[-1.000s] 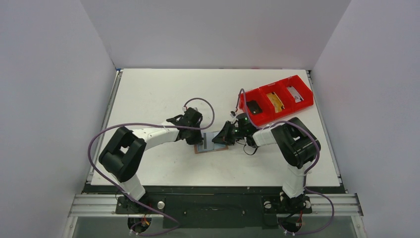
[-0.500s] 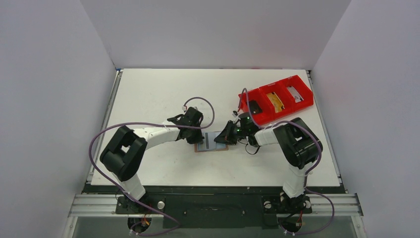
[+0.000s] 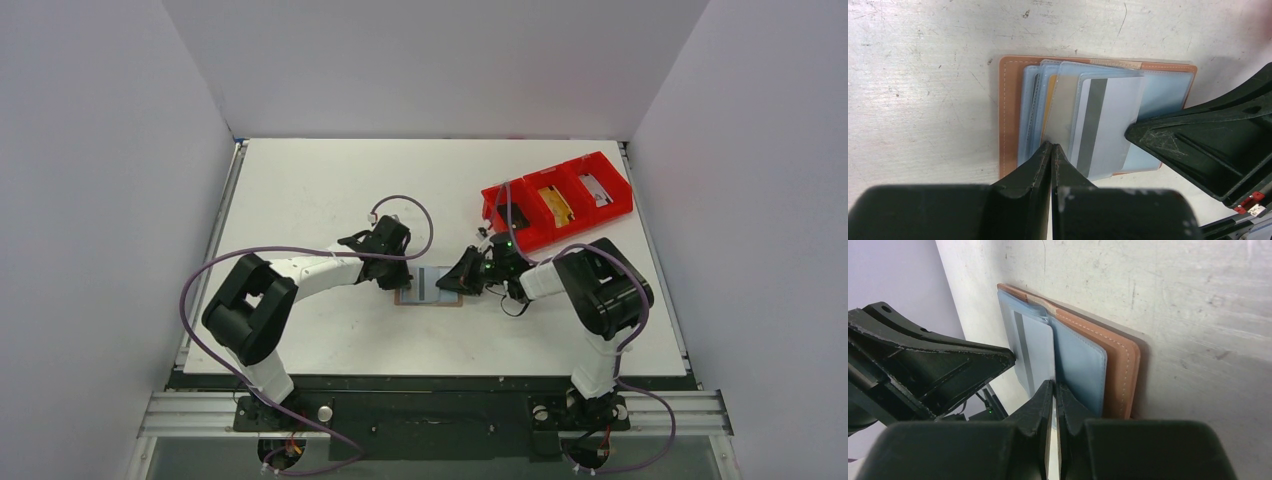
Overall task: Take the credit cards out of the card holder
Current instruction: Remove the credit card from the card holder, then place the credit card in the storage box, then remove the credit card from the card holder.
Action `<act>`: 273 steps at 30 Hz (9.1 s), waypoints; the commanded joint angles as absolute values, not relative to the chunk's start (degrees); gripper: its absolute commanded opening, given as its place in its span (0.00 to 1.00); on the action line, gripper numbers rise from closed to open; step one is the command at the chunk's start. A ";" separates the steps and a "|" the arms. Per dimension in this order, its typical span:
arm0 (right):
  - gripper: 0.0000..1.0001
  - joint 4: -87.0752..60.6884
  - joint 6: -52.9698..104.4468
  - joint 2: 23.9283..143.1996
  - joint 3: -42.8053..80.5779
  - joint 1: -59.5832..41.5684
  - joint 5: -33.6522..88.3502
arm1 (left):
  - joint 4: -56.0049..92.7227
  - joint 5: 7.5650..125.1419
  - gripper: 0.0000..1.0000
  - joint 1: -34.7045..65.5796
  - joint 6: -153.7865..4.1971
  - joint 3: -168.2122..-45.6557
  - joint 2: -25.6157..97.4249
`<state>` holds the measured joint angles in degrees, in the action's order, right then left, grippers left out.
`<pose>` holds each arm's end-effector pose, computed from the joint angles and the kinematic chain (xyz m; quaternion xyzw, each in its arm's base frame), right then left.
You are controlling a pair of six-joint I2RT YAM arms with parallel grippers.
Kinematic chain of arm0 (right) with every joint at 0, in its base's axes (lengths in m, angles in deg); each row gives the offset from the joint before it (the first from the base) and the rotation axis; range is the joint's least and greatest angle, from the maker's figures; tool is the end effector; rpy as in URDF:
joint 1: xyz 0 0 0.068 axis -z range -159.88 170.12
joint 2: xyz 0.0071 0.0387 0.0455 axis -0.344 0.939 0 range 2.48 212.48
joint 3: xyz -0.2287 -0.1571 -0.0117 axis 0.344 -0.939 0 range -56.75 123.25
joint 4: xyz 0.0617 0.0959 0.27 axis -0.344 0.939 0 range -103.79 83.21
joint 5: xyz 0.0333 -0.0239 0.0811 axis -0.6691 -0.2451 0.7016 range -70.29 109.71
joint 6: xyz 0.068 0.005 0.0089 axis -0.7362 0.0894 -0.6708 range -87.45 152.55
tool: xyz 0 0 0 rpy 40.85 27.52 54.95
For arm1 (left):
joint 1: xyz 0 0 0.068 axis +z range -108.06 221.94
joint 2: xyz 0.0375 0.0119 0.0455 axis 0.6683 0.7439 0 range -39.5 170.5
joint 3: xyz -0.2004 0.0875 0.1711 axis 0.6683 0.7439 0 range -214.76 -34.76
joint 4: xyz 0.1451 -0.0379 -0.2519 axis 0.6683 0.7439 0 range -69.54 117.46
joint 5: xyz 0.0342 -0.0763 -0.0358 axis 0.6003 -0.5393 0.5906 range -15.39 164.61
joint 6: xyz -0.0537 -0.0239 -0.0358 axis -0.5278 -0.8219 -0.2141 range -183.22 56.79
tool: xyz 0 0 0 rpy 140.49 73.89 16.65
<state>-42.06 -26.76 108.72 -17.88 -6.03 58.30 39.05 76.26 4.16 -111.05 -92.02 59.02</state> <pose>0.2978 0.1849 0.0638 0.1071 0.8573 0.4944 0.0955 0.2965 -0.2279 0.1287 -0.0884 0.9614 -0.1665 0.2002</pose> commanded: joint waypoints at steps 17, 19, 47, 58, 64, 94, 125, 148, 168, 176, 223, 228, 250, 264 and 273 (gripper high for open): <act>0.09 -50.61 -30.60 109.38 -19.06 -4.42 58.71 | 43.93 79.71 0.00 4.42 -109.91 -90.46 62.19; 0.09 -50.37 -30.51 109.39 -18.76 -4.60 58.81 | 43.98 79.71 0.00 4.43 -109.89 -90.49 62.27; 0.00 -39.59 -22.88 104.85 -18.61 -2.98 55.54 | 44.06 79.62 0.00 4.55 -109.97 -89.91 62.25; 0.00 -35.86 -19.91 100.80 -20.94 0.68 55.30 | 43.37 79.55 0.00 4.54 -110.29 -89.53 61.71; 0.00 -33.06 -19.11 97.75 -20.03 0.78 55.58 | 43.42 79.05 0.00 4.39 -110.11 -90.83 60.84; 0.00 -9.86 -13.73 82.16 -7.68 0.11 50.86 | 49.88 77.18 0.21 4.90 -104.93 -102.02 48.74; 0.00 34.66 -1.38 99.38 45.64 17.92 -1.53 | 49.04 67.36 0.46 10.42 -97.36 -100.94 41.66; 0.00 31.70 -8.22 132.25 74.21 34.13 9.36 | 51.52 66.22 0.46 12.49 -97.63 -105.88 47.95; 0.06 29.45 -9.40 136.22 72.02 33.22 13.91 | 53.25 67.19 0.46 12.49 -97.43 -107.40 48.69; 0.42 30.92 -9.29 133.53 71.79 33.10 15.53 | 53.34 65.58 0.46 12.49 -98.91 -109.88 52.59; 0.45 16.52 -5.32 116.20 24.82 -22.89 29.36 | 50.00 66.67 0.46 22.30 -102.06 -96.86 47.58; 0.47 18.32 -3.47 119.70 28.77 -22.90 27.97 | 50.60 66.57 0.46 22.51 -101.71 -97.40 47.64; 0.00 9.24 -5.73 120.35 18.39 -19.35 37.86 | 44.06 60.62 0.43 19.39 -105.16 -93.21 52.02; 0.00 -2.22 -11.06 119.00 10.67 -15.33 46.82 | 43.06 59.37 0.32 14.35 -106.32 -99.56 57.91; 0.00 -3.67 -11.70 118.95 10.00 -14.96 47.65 | 42.90 60.25 0.31 13.23 -106.60 -100.57 60.33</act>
<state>-5.19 -12.18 117.66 12.00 -14.40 49.75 45.17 60.40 13.64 -106.13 -98.75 59.24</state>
